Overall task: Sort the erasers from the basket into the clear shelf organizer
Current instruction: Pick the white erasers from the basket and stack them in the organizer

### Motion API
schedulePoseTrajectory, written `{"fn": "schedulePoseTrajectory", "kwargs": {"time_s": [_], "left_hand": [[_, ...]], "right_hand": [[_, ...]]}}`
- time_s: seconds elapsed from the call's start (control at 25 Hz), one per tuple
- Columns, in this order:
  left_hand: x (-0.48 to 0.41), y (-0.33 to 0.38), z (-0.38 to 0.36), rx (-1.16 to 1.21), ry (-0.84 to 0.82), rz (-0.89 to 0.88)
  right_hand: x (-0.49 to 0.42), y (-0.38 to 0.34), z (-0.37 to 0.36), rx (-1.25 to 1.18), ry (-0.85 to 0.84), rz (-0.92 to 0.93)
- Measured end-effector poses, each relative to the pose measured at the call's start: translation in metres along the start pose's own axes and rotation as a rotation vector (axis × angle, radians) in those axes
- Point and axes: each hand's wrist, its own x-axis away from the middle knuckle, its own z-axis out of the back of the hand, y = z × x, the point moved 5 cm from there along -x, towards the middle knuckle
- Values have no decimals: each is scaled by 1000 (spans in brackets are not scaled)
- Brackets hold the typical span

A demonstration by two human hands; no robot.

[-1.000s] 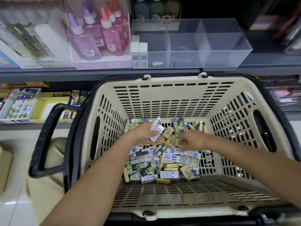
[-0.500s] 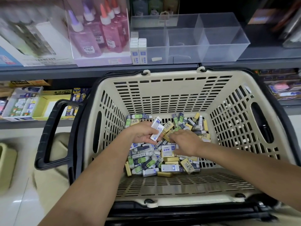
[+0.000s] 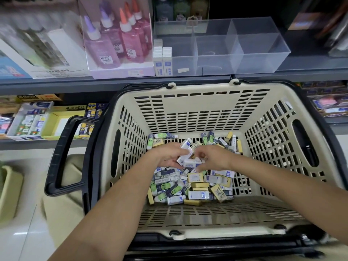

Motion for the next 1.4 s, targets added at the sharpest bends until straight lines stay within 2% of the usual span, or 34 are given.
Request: {"fn": "schedulePoseTrajectory", "kwargs": {"time_s": [0.2, 0.36, 0.44, 0.68, 0.88, 1.04, 1.2, 1.4], "left_hand": [[1, 12, -16, 65, -135, -77], [1, 18, -8, 182, -52, -134], [4, 23, -5, 280, -33, -162], [26, 58, -8, 422, -67, -339], [55, 88, 1, 386, 11, -479], [77, 116, 10, 268, 37, -588], [94, 141, 32, 251, 161, -723], [99, 156, 62, 308, 378, -816]], "right_hand": [[4, -1, 32, -69, 172, -106], [13, 5, 48, -401, 164, -104], [21, 9, 59, -562, 228, -124], [39, 0, 79, -743, 374, -88], [45, -11, 104, -779, 509, -31], [46, -33, 133, -802, 564, 97], [38, -49, 163, -777, 648, 126], [20, -68, 191, -770, 661, 156]]}}
